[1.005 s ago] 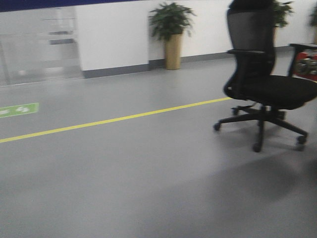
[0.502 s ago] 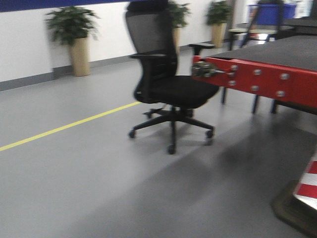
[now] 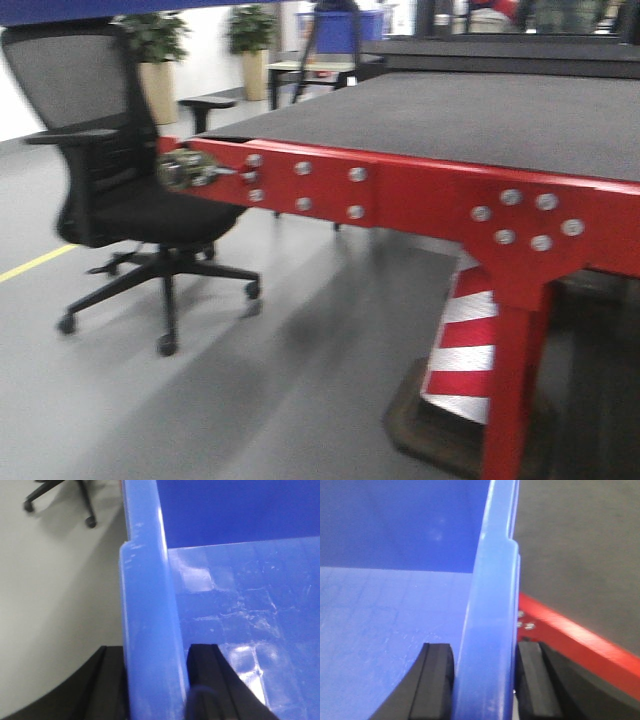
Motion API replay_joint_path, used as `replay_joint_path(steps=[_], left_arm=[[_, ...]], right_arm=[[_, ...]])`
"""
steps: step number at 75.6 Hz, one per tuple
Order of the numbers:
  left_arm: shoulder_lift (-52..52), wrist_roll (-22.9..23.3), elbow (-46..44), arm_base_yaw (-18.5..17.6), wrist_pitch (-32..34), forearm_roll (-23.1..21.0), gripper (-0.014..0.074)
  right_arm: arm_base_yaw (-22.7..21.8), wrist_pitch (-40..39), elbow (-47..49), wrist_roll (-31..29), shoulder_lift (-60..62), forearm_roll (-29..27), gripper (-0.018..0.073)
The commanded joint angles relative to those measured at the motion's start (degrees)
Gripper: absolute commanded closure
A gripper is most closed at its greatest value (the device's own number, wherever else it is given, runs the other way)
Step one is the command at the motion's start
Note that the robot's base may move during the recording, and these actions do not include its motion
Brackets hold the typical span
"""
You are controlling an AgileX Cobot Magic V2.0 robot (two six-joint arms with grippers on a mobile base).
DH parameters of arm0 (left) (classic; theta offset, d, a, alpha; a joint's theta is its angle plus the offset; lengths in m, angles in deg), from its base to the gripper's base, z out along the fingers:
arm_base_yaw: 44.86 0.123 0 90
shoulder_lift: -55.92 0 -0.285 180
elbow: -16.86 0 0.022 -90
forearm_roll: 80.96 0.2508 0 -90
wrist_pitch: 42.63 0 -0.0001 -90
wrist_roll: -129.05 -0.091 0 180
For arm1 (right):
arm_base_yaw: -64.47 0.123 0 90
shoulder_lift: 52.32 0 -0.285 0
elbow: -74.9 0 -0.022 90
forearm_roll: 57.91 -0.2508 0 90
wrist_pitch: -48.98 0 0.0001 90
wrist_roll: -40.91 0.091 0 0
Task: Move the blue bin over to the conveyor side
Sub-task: 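Carry the blue bin to the dark grey conveyor table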
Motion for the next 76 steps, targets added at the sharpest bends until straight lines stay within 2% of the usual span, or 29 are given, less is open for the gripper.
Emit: replay_joint_path(steps=[1,65,76], left_arm=[[1.3,-0.5,-0.7,0.0,4.2,2.1,0.0613],[1.3,-0.5,-0.7,0.0,4.3,2.1,0.0613],[1.3,-0.5,-0.7,0.0,6.3,2.1,0.0613]], right_arm=[[-0.4,-6.4,1.4,-1.6,1.3,2.9,0.0636],[-0.4,-6.5,1.4,-1.6,1.3,2.9,0.0636],[-0.4,-6.8,1.4,-1.6,1.3,2.9,0.0636]])
